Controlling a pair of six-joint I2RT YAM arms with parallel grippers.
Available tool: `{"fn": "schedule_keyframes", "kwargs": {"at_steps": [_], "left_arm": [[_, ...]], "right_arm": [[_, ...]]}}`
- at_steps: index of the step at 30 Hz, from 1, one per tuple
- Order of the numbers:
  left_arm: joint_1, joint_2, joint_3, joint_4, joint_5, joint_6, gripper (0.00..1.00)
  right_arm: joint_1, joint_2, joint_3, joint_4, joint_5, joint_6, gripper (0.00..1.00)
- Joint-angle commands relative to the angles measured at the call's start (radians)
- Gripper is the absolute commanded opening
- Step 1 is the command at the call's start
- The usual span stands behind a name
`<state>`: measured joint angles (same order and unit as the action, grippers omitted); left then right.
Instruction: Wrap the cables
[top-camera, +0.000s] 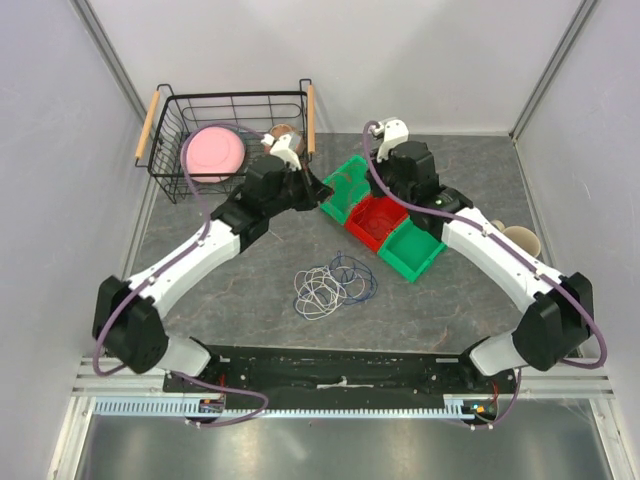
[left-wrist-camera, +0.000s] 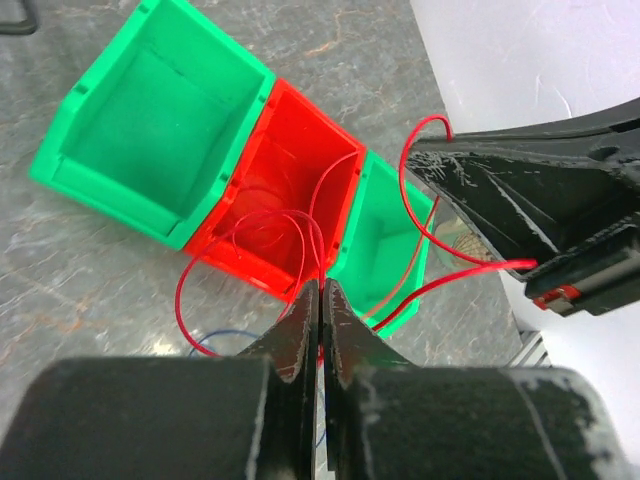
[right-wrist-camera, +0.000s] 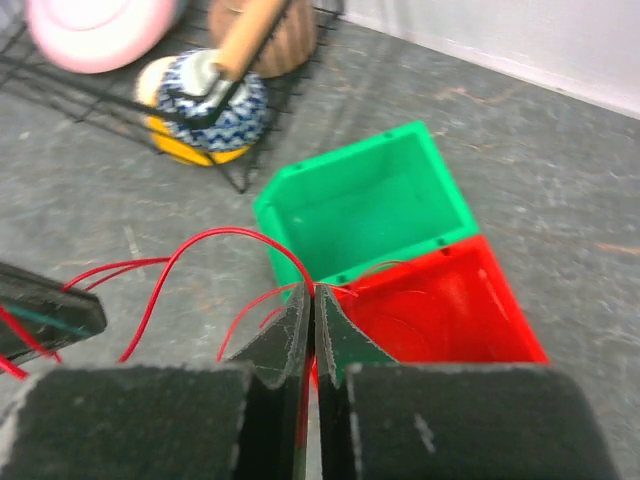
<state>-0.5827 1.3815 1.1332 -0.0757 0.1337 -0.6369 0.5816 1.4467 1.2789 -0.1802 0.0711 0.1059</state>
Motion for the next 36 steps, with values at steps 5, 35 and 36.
{"fn": "schedule_keyframes", "kwargs": {"at_steps": [5,35,36], "left_arm": [[-0.072,0.264,0.227,0.086,-0.006,-0.093,0.02],[-0.178,0.643,0.470,-0.064,-0.253,-0.073,0.02],[-0.178,0.646,0.473,-0.068,-0.270,-0.072,0.02]], "right_arm": [[-0.101,0.070,-0.024,0.008,0.091,0.032,0.05],[-0.220,0.135,-0.095,-0.002,0.078,0.138,0.68],[-0.220,0.127,-0.096,-0.014,0.079,0.137,0.70]]}}
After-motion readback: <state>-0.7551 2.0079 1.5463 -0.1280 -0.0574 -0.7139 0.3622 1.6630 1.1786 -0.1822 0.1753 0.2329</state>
